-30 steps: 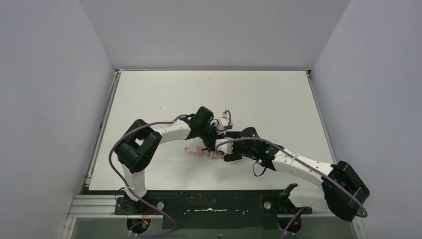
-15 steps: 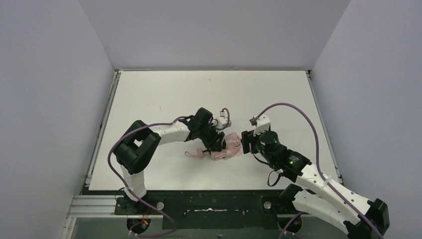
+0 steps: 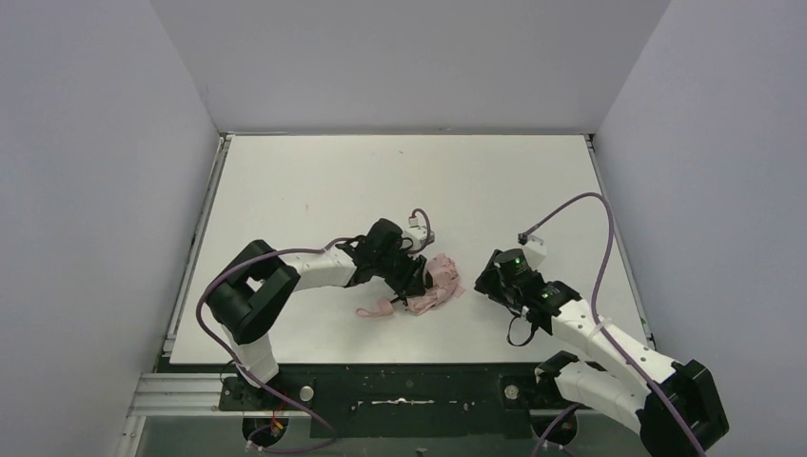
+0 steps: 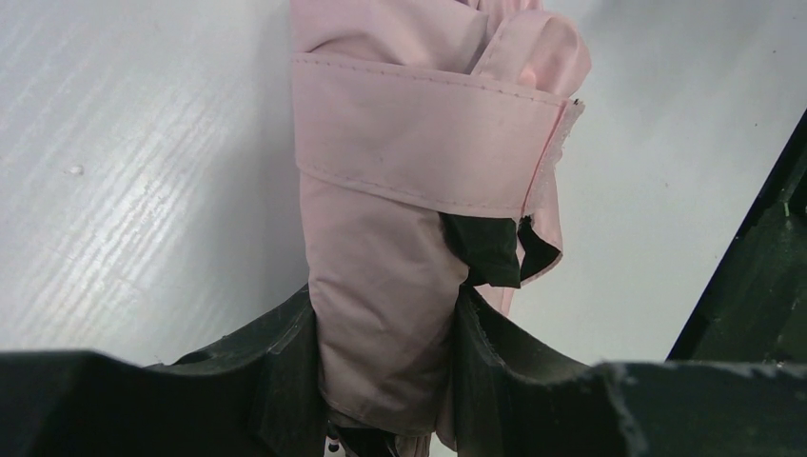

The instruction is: Put away the umbrella

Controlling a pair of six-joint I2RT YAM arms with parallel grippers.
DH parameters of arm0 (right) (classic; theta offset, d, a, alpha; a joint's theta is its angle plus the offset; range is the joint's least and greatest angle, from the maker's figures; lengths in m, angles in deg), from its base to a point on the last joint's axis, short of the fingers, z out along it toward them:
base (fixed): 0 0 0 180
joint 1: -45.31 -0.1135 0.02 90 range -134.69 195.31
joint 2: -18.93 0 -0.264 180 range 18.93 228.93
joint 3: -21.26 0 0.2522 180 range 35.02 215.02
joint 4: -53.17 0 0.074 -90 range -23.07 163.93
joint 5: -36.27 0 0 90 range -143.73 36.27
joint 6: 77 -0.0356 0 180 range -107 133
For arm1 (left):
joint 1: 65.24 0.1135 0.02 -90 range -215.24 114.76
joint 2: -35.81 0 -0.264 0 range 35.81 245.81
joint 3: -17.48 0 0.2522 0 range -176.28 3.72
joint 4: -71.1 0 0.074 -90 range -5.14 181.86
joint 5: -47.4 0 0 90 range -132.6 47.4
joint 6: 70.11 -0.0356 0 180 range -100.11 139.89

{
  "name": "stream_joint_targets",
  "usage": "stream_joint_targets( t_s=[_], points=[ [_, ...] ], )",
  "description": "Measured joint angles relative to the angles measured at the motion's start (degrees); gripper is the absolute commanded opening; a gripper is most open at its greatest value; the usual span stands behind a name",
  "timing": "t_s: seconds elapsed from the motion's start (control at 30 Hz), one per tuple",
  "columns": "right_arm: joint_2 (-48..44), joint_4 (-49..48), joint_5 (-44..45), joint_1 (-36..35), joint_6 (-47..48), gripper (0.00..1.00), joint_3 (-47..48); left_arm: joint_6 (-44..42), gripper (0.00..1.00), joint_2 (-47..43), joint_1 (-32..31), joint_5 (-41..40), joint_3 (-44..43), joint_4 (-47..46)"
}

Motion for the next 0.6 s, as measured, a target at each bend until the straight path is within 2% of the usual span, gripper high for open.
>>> stream_joint_targets(
  t_s=[0.13,0.33,0.6],
  points=[
    [4.61,-2.34,-5.20,4.63,-3.45,0.49,-1.95,2.86,0.00,-1.46,-0.76,-1.01,2.43,-1.92],
    [11.54,-8.04,-12.28,5.40,-5.75,0.45,-1.95,6.12,0.00,-2.08,-1.09,-1.97,3.67,-3.45],
    [13.94,-9.49,-15.87,5.70,-9.66,0.45,-2.19,10.86,0.00,-3.15,-1.75,-4.04,5.64,-5.62]
  ],
)
